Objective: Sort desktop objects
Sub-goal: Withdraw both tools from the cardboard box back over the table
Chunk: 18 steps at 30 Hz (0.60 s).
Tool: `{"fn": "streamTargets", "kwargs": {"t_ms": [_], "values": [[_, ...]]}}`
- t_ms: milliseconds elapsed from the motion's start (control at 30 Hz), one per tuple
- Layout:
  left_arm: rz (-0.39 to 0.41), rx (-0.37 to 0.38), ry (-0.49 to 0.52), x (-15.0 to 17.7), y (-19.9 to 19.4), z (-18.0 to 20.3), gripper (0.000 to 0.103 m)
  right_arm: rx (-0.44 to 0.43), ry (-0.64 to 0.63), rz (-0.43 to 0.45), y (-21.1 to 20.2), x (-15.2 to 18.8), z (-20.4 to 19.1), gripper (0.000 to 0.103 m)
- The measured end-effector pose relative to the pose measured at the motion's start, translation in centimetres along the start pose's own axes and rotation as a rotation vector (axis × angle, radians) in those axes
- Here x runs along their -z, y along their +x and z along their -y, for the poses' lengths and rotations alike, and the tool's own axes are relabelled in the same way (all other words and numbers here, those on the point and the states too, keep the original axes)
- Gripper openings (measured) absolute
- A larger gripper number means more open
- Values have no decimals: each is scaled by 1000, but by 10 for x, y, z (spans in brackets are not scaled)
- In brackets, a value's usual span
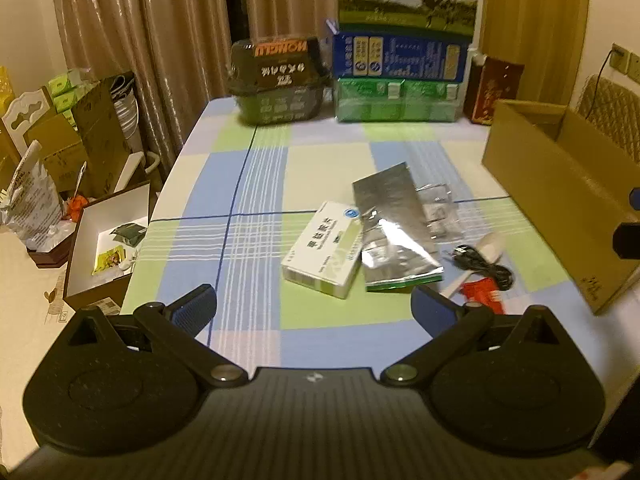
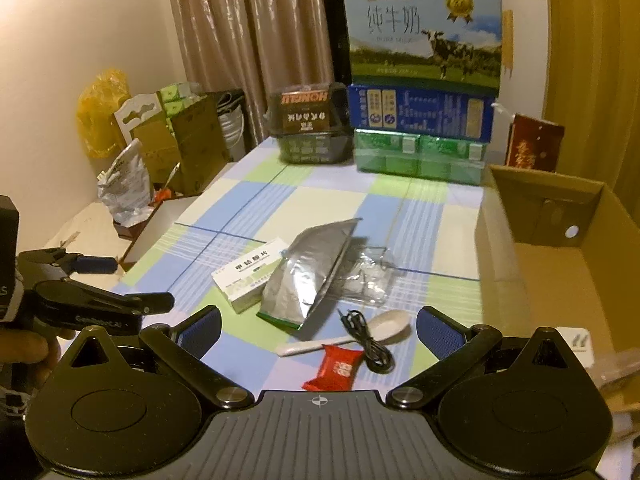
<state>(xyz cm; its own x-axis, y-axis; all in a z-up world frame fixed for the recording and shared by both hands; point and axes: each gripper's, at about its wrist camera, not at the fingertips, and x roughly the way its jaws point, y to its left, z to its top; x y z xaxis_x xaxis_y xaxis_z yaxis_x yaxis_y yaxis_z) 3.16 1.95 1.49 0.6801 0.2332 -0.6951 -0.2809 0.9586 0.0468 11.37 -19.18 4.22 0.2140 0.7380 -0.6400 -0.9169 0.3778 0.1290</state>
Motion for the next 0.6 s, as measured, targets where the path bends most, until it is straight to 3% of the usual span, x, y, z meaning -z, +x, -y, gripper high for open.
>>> {"fn": "streamTargets", "kwargs": {"t_ms": [300, 467, 600], "values": [[-25, 35, 1, 13, 49, -6, 101, 24, 24, -84, 49, 24, 9, 101], [-39, 112, -11, 18, 58, 0, 101, 42, 51, -116, 67, 46, 20, 100], [-62, 151, -28, 18, 65, 2, 101, 48, 105, -135, 85, 63, 29, 79]]}}
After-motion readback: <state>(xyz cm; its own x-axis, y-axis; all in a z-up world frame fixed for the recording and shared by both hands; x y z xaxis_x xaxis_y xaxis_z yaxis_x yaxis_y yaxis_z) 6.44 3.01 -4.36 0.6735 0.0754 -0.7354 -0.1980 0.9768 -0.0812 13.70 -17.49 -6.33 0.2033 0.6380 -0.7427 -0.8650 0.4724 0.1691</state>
